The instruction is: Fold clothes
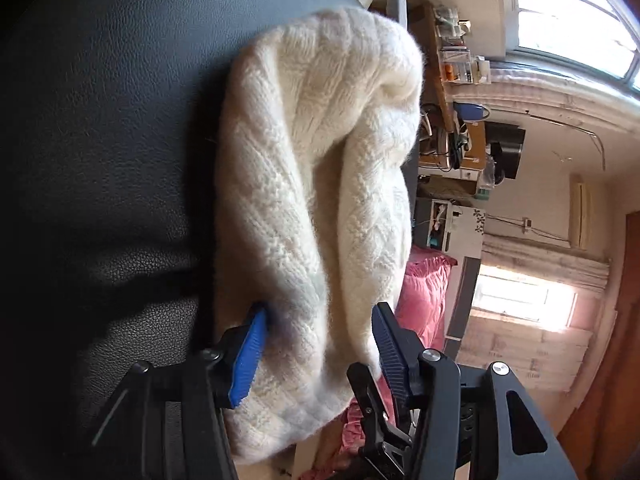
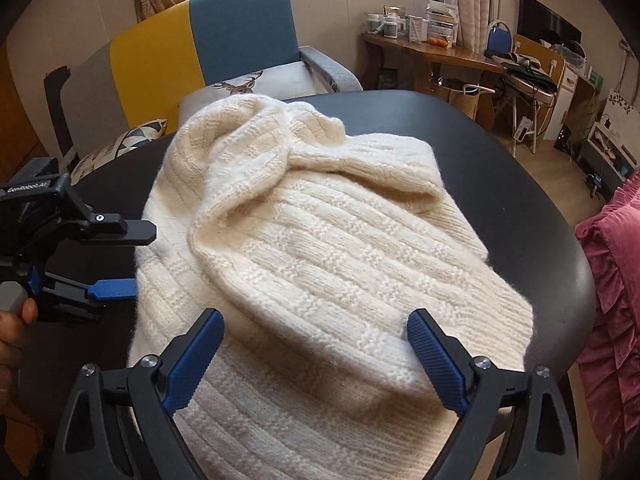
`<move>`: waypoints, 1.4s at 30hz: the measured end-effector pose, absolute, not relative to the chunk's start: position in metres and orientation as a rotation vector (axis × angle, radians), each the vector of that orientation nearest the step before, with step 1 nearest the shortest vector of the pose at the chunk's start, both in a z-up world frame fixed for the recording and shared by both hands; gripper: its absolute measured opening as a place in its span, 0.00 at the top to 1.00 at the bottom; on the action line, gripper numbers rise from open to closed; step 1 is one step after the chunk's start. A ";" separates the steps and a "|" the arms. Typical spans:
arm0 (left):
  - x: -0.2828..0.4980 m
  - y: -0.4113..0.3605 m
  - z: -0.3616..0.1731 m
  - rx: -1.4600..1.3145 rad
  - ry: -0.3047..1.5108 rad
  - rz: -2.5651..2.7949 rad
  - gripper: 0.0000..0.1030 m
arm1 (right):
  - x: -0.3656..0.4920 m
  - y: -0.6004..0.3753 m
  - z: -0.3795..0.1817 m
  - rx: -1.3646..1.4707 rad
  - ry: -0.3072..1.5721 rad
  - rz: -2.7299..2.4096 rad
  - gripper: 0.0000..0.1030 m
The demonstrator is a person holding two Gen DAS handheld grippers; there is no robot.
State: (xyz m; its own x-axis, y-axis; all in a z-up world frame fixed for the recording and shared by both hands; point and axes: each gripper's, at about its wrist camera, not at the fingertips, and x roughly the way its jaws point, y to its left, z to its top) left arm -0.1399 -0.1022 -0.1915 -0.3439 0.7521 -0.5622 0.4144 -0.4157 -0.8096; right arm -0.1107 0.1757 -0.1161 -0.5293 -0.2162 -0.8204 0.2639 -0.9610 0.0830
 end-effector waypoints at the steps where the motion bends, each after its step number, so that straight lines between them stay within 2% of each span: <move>1: -0.140 -0.103 -0.194 -1.622 -1.527 1.827 0.47 | -0.110 0.176 -0.116 1.347 0.077 -2.527 0.07; 4: -0.135 -0.105 -0.201 -1.658 -1.554 1.830 0.44 | -0.109 0.178 -0.115 1.346 0.076 -2.523 0.07; 7: -0.129 -0.109 -0.201 -1.683 -1.551 1.854 0.32 | -0.109 0.178 -0.109 1.312 0.057 -2.514 0.07; 10: -0.124 -0.105 -0.208 -1.701 -1.542 1.855 0.32 | -0.114 0.176 -0.107 1.302 0.053 -2.501 0.07; 12: -0.121 -0.102 -0.213 -1.712 -1.535 1.853 0.45 | -0.117 0.173 -0.107 1.308 0.084 -2.490 0.07; 14: -0.117 -0.099 -0.218 -1.721 -1.531 1.851 0.73 | -0.119 0.170 -0.105 1.296 0.106 -2.464 0.07; 15: -0.114 -0.098 -0.220 -1.712 -1.535 1.854 0.79 | -0.118 0.166 -0.103 1.284 0.118 -2.446 0.07; 17: -0.108 -0.101 -0.218 -1.674 -1.539 1.872 0.87 | -0.120 0.158 -0.102 1.268 0.146 -2.419 0.07; 20: -0.100 -0.109 -0.215 -1.633 -1.562 1.879 0.87 | -0.128 0.143 -0.107 1.266 0.197 -2.396 0.07; 21: -0.096 -0.114 -0.217 -1.630 -1.577 1.871 0.87 | -0.131 0.138 -0.109 1.266 0.214 -2.388 0.11; 22: -0.093 -0.118 -0.219 -1.627 -1.590 1.867 0.87 | -0.135 0.133 -0.114 1.279 0.269 -2.407 0.26; 24: -0.089 -0.122 -0.221 -1.620 -1.593 1.873 0.87 | -0.144 0.125 -0.123 1.296 0.388 -2.444 0.48; 27: -0.086 -0.124 -0.218 -1.618 -1.524 1.922 0.87 | -0.153 0.118 -0.132 1.329 0.460 -2.411 0.49; 29: -0.088 -0.124 -0.220 -1.623 -1.496 1.934 0.87 | -0.157 0.117 -0.133 1.336 0.478 -2.417 0.65; 30: -0.087 -0.125 -0.222 -1.628 -1.496 1.934 0.87 | -0.158 0.118 -0.132 1.339 0.483 -2.420 0.78; 31: -0.086 -0.127 -0.224 -1.631 -1.497 1.933 0.87 | -0.158 0.118 -0.131 1.343 0.488 -2.423 0.83; 36: -0.114 -0.113 -0.212 -1.591 -1.483 1.987 0.89 | -0.157 0.130 -0.115 1.344 0.331 -2.405 0.86; 42: -0.112 -0.134 -0.153 -1.434 -1.313 2.189 0.90 | -0.163 0.150 -0.099 1.355 0.160 -2.437 0.86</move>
